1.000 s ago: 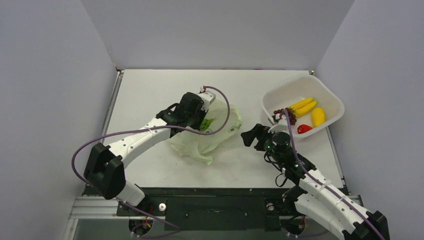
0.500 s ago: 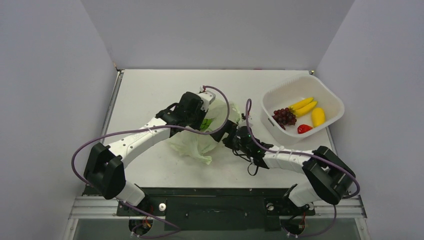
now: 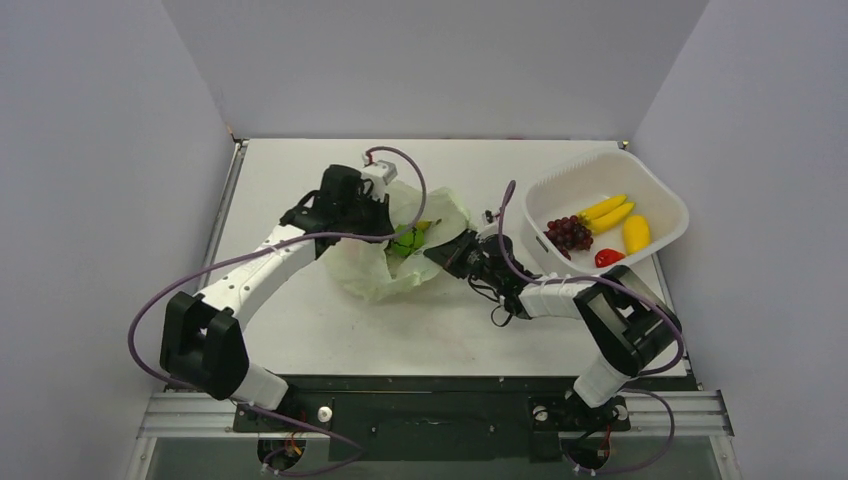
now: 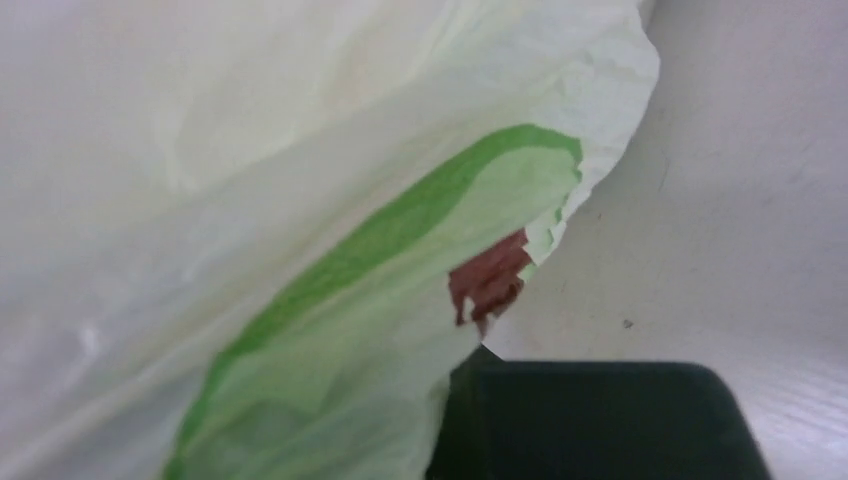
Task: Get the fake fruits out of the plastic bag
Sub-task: Adjust the plastic bag at the center of the board.
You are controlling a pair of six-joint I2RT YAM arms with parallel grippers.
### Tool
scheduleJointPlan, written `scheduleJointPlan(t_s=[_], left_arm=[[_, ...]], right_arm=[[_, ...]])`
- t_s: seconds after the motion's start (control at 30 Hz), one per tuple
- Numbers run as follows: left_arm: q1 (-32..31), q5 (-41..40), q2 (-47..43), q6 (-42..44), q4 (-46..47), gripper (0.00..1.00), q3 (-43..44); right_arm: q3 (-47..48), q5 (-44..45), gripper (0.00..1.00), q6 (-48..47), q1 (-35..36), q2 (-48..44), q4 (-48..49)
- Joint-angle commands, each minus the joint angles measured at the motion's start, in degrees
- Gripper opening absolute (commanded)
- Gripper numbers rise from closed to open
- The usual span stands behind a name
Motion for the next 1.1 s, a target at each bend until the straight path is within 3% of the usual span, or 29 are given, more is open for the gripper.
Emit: scheduleJointPlan(t_s=[0.0,0.2,0.33,0.53,0.67,0.9,0.93,1.0,1.03,1.07], left_arm=[[7.7,19.9,1.2,-9.2,5.3,0.0,4.7],[15.9,29.0,6.4,-18.5,3.6,0.0,12.6],[21.3,31.2,9.5,-22.6,2.1,0.0,17.1],[31.0,35.4,11.0,-31.9,7.9,0.0,18.3],[31.6,35.5,15.7,-29.2,0.9,0.0,25.9],[29.5,30.0,18.7,-22.1,-9.4,0.01,27.4],[29.4,29.4,18.8,-20.3,-10.9,0.05,27.9],[27.5,26.8,18.2,-17.2,-15.7,0.22,31.1],[27.0,24.7,17.8,-16.4,-18.7,0.38,31.9],[27.0,23.7,16.7,-15.0,-20.0,0.44,33.6]], right_arm=[[1.8,-9.8,0.0,-5.7,-4.6,-3.1,1.0],[11.5,-14.4,0.0,-18.9,-6.7,-7.2,-24.8],[14.6,-16.6,0.0,-22.9,-8.7,-9.8,-31.9],[13.1,-20.8,0.0,-22.9,-10.8,-12.5,-32.9],[9.2,-21.1,0.0,-22.6,-10.4,-14.1,-31.0],[7.8,-15.9,0.0,-24.0,-5.7,-14.4,-31.6],[9.1,-15.2,0.0,-24.4,-5.2,-14.2,-32.4],[11.0,-12.3,0.0,-26.3,-3.8,-14.1,-35.0],[11.7,-11.7,0.0,-26.6,-3.6,-14.2,-36.5],[13.0,-10.4,0.01,-27.4,-2.9,-14.3,-37.3]])
